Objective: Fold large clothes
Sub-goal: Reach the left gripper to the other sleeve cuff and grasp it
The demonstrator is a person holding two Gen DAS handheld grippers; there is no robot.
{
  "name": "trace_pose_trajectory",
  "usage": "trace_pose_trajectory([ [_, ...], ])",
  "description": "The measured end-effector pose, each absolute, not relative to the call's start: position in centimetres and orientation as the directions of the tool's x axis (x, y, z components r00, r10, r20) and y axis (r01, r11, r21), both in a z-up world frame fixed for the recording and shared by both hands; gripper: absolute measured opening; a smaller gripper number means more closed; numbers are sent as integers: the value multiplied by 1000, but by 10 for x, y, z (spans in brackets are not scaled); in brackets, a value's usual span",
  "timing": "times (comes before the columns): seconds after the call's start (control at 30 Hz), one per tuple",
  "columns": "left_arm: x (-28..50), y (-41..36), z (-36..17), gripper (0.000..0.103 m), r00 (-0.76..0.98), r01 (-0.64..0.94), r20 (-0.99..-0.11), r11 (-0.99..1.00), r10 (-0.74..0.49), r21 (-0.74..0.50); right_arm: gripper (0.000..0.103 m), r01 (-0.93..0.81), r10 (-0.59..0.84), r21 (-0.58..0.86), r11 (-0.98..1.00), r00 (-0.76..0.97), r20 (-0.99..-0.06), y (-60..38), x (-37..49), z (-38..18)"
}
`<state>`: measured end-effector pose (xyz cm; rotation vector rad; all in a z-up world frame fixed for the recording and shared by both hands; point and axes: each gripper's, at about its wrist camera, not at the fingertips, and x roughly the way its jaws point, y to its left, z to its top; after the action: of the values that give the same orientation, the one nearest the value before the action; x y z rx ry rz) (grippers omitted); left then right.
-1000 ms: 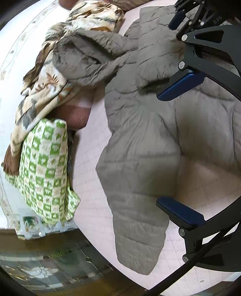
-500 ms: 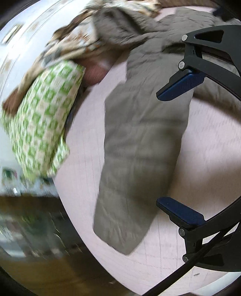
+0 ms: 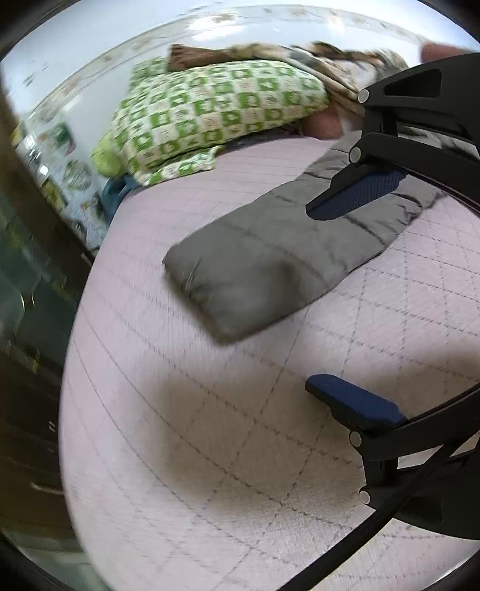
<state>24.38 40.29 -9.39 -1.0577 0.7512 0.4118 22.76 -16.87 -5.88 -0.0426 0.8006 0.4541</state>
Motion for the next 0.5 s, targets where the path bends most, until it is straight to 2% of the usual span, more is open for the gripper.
trace_pose_trajectory([
  [0.3,267,410,-103,77,743,-589,-669,504,30,-631,52,-407,376,133,904,604,-703,-169,229,-63],
  [0.37,277,411,-103,72,745,-592,-665,512,51,-623,52,-404,372,131,905,605,-704,-169,230,-64],
  [0.47,289,406,-104,44,706,-644,-697,521,124,-560,52,-394,369,137,909,606,-704,-172,233,-65],
  [0.5,289,406,-103,25,703,-650,-698,521,136,-553,52,-388,366,138,911,609,-704,-173,235,-66],
])
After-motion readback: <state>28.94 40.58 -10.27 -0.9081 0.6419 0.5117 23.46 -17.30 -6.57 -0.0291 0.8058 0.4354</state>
